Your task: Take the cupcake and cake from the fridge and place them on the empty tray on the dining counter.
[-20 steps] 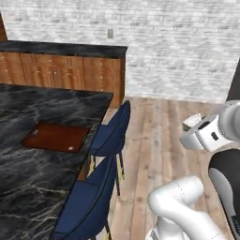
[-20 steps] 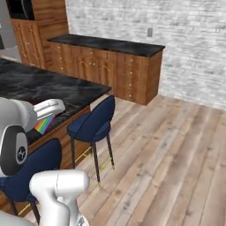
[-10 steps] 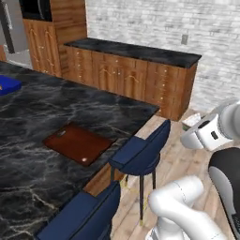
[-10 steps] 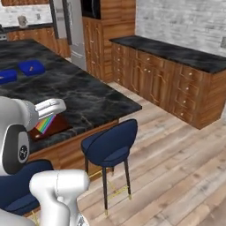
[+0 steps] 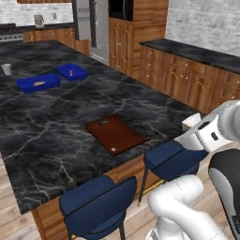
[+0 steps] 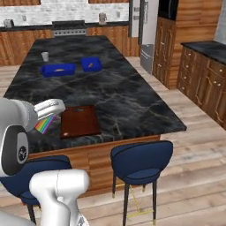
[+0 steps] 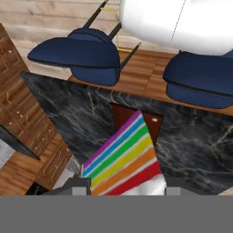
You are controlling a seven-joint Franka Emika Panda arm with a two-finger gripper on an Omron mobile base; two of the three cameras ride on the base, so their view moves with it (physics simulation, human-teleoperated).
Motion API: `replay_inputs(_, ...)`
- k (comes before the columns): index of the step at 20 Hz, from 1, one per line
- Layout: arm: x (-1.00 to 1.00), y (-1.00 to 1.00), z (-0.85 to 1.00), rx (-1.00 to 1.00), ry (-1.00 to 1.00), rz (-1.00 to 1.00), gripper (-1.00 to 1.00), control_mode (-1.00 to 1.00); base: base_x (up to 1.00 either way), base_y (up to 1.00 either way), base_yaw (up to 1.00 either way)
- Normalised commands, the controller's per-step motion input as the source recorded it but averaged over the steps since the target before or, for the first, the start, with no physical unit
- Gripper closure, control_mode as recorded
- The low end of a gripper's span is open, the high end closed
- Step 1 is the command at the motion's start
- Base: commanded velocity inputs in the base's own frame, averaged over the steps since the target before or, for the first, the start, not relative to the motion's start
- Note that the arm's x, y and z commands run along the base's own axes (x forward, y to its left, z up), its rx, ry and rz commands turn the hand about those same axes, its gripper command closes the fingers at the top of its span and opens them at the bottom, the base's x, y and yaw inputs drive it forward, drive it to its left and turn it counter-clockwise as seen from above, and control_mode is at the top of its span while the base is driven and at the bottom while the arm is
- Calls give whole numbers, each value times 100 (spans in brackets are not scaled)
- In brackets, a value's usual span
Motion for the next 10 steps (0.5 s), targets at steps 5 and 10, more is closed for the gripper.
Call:
replay_inputs(5, 0, 0, 0, 0, 0, 0, 100, 100, 90, -72, 24)
replay_inputs(10, 0, 0, 0, 0, 0, 0, 100, 100, 100, -41, 0)
